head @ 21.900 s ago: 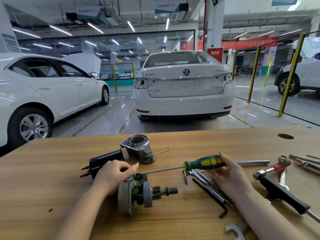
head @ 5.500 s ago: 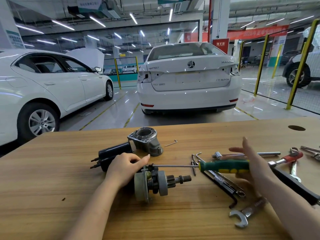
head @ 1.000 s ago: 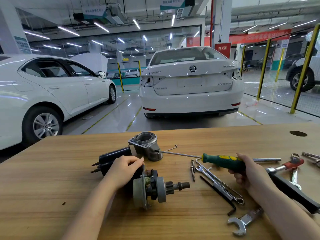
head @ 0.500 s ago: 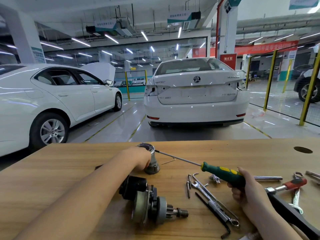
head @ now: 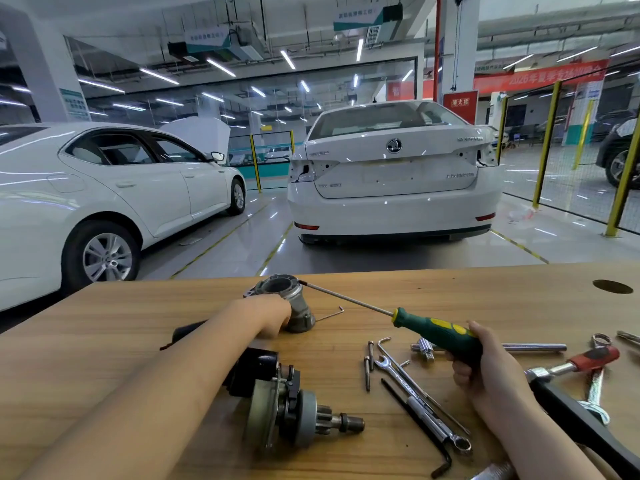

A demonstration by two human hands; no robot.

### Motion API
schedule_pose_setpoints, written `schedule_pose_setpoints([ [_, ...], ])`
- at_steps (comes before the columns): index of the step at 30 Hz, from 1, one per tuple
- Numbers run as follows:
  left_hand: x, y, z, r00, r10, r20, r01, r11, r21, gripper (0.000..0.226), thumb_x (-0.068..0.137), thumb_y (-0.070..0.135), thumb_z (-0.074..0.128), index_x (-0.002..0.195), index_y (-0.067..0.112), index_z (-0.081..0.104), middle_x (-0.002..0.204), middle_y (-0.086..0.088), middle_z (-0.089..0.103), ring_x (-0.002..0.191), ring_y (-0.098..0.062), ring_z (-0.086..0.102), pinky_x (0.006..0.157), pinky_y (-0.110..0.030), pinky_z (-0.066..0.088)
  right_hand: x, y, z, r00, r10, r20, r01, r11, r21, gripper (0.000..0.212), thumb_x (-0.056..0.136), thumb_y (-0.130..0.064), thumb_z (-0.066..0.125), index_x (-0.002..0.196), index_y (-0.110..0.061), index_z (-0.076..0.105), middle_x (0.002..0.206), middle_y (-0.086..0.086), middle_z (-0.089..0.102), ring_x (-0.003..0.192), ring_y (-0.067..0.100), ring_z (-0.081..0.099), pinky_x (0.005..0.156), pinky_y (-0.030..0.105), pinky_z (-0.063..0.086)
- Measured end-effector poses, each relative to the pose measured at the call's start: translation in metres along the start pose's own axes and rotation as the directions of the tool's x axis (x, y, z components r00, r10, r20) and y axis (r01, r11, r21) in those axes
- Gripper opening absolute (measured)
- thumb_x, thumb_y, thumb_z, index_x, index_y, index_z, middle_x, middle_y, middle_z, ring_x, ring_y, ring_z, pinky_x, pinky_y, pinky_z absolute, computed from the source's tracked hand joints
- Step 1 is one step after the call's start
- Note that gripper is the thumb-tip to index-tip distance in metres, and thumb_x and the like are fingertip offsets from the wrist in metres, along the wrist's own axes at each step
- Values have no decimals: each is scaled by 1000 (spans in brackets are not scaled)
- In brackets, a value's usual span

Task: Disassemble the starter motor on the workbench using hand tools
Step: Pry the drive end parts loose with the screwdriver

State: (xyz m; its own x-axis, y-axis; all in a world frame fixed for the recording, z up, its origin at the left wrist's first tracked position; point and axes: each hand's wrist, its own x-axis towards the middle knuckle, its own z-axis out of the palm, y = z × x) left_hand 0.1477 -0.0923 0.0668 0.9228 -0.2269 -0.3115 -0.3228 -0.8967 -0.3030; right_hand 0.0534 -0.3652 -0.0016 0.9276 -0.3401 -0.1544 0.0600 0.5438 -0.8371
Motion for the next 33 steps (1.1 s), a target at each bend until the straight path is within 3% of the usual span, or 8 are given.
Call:
schedule_pose_setpoints([
  [3, 0, 3, 0, 1000, 3, -10, -3, 1000, 20, 18, 87, 1, 49, 98, 7, 61, 77, -4, 47, 74, -21, 47, 63, -28, 38, 1, 1, -1, 1000, 6, 3, -6, 1000, -14, 21, 91, -28, 50, 78, -12, 51, 40, 7, 52, 27, 8, 34, 31, 11, 30],
  [9, -1, 7, 3, 1000, 4, -17, -4, 1000, 22, 22, 86, -2, 49, 100, 6, 62, 102, -15, 59, 78, -21, 49, 69, -28, 39, 3, 2, -3, 1000, 18, 22, -18, 999, -28, 19, 90, -29, 50, 81, -13, 51, 42, 7, 53, 30, 8, 36, 31, 14, 31],
  [14, -3, 11, 5, 998, 55, -13, -55, 998, -7, 18, 83, -2, 53, 90, 11, 63, 95, -10, 59, 80, -22, 52, 65, -26, 41, 2, 0, -1, 999, 23, 26, -23, 1000, -8, 20, 91, -29, 49, 81, -12, 51, 42, 7, 53, 29, 8, 36, 31, 12, 30],
  [17, -8, 21, -4, 991, 131, 0, -131, 990, -47, 18, 83, 5, 61, 100, 9, 66, 104, -6, 62, 92, -20, 58, 67, -23, 45, 1, -1, -1, 999, 20, 29, -20, 1000, 9, 20, 91, -29, 48, 80, -12, 50, 41, 7, 52, 29, 8, 35, 31, 11, 30],
  [19, -12, 31, -15, 979, 201, -40, -204, 971, -127, 17, 84, 9, 63, 100, 10, 66, 105, -3, 62, 92, -16, 57, 76, -25, 47, 0, -1, -1, 999, 21, 32, -21, 1000, 15, 21, 91, -29, 48, 80, -12, 51, 41, 8, 52, 29, 8, 35, 32, 11, 30],
  [23, -21, 65, -38, 936, 348, -55, -351, 908, -230, 16, 87, 16, 62, 101, 11, 66, 106, -4, 66, 91, -15, 59, 79, -28, 48, 0, -1, -1, 999, 33, 33, -33, 999, 16, 21, 92, -30, 48, 81, -12, 51, 42, 8, 52, 29, 8, 34, 32, 11, 30],
  [29, -19, 116, -40, 866, 495, 62, -468, 849, -243, 20, 90, 18, 59, 104, 6, 65, 77, 3, 62, 72, -9, 55, 69, -24, 44, -1, -2, 0, 999, 33, 31, -34, 999, 18, 22, 92, -29, 47, 80, -11, 50, 48, 11, 50, 29, 8, 34, 32, 11, 29],
  [33, -12, 123, -34, 877, 479, -40, -474, 847, -241, 24, 90, 24, 59, 108, 9, 64, 106, -6, 65, 86, -13, 53, 73, -27, 42, -2, -3, 1, 999, 33, 25, -34, 999, 32, 22, 92, -28, 47, 77, -12, 50, 46, 10, 49, 28, 8, 33, 32, 9, 28],
])
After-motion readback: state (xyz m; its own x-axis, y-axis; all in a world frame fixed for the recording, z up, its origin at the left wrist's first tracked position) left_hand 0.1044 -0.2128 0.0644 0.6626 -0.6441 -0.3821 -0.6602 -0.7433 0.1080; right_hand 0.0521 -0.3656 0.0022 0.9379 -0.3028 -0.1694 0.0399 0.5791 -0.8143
